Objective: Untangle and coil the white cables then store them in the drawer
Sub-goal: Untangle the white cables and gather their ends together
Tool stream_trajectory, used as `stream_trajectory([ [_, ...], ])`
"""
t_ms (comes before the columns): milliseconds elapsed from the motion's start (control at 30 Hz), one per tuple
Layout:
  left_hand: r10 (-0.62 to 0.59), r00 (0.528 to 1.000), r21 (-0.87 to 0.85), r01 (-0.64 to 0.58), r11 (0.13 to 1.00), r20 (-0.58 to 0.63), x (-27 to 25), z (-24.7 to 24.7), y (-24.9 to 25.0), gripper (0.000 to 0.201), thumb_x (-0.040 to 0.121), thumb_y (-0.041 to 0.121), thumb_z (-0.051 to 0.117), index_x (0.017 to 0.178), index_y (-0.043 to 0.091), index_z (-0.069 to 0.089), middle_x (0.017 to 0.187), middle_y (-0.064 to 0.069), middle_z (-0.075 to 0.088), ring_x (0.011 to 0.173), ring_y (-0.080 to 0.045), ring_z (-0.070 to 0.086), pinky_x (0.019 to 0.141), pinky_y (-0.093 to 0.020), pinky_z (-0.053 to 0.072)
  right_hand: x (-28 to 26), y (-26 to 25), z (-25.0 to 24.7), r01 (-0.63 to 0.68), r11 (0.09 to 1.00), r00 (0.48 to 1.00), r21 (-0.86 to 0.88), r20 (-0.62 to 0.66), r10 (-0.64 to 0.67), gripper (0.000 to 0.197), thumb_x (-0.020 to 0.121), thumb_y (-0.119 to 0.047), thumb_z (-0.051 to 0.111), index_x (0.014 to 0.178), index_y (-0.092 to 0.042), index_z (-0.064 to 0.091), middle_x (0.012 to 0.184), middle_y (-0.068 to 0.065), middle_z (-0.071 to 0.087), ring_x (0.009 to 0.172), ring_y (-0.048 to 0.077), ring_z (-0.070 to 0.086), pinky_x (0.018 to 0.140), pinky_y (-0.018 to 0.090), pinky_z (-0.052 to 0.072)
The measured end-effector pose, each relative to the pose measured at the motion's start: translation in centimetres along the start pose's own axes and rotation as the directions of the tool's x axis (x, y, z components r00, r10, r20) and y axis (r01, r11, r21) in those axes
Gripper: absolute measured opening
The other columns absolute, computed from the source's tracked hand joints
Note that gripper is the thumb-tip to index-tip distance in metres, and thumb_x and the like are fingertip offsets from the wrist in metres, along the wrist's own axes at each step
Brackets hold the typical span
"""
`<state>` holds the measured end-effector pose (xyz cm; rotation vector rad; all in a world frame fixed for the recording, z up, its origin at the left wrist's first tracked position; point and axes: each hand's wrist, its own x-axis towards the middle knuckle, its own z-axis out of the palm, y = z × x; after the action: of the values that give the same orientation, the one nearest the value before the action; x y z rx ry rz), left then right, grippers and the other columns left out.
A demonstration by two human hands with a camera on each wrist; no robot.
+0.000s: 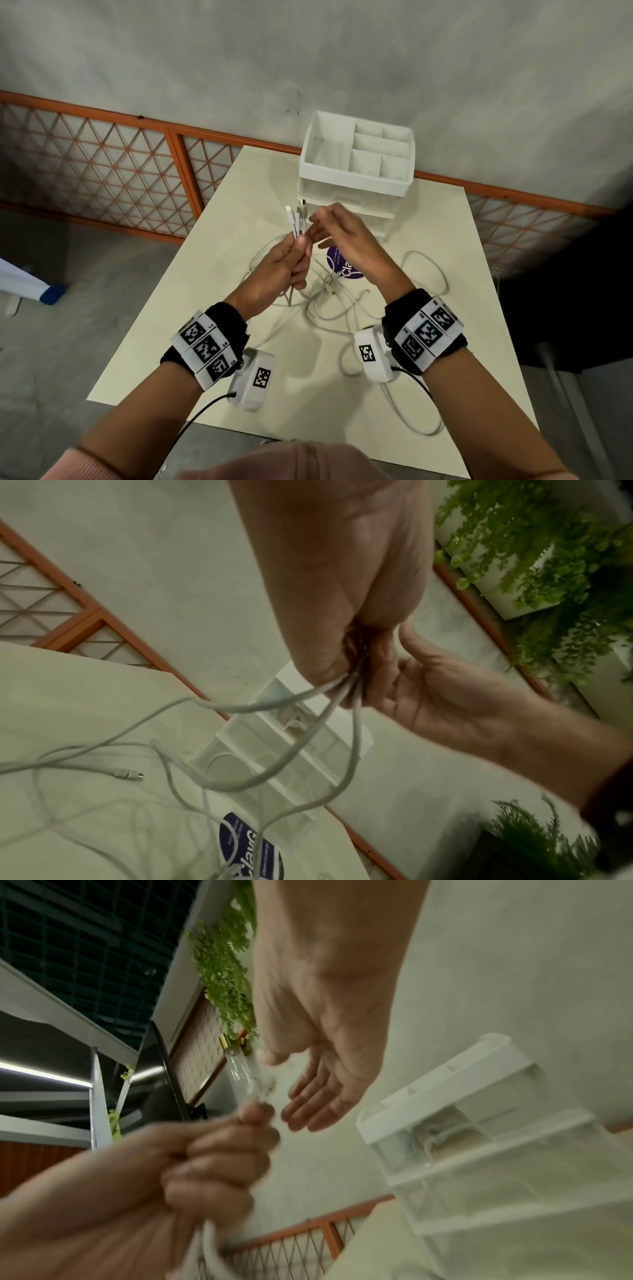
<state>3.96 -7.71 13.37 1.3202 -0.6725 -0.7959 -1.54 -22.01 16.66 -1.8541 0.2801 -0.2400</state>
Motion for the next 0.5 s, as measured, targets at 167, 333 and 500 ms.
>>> stream_trajectory([
  [167, 0.132, 0.976, 0.011, -0.132, 0.991, -0.171, 0.4, -2.3, 1.9, 0.031, 0.103, 0.033, 0.029, 0.076, 0.021, 0.039, 0.055, 0.012, 0.026, 0.045, -0.005, 0.019, 0.041, -0.016, 0.022, -2.0, 5.8, 0.5, -0.115, 0.906, 0.87, -0.407, 0.4, 0.289, 0.075, 0.091, -0.063, 0.012, 0.077, -0.015, 0.069, 0.072, -0.005, 0.067, 0.081, 0.013, 0.064, 0.092, 0.032, 0.043],
  [333, 0.231, 0.938, 0.284, -0.155, 0.946, -0.258, 0.2, -4.4, 1.1, 0.031, 0.103, 0.03, 0.032, 0.075, 0.021, 0.042, 0.052, 0.014, 0.03, 0.047, -0.006, 0.023, 0.044, -0.02, 0.023, -2.6, 7.2, -4.2, -0.072, 0.782, 0.904, -0.619, 0.291, 0.313, 0.038, 0.095, -0.048, 0.041, 0.064, -0.029, 0.051, 0.069, -0.007, 0.057, 0.075, 0.013, 0.055, 0.084, 0.028, 0.035],
  [500, 0.297, 0.884, 0.348, -0.168, 0.923, -0.362, -0.3, -7.0, 1.5, 0.029, 0.1, 0.038, 0.038, 0.074, 0.028, 0.048, 0.049, 0.015, 0.034, 0.045, -0.004, 0.026, 0.041, -0.02, 0.025, -2.1, 8.0, -11.3, -0.159, 0.503, 0.896, -0.849, 0.09, 0.435, 0.029, 0.097, -0.039, 0.042, 0.085, -0.02, 0.061, 0.099, -0.001, 0.072, 0.102, 0.021, 0.06, 0.082, 0.034, 0.017],
])
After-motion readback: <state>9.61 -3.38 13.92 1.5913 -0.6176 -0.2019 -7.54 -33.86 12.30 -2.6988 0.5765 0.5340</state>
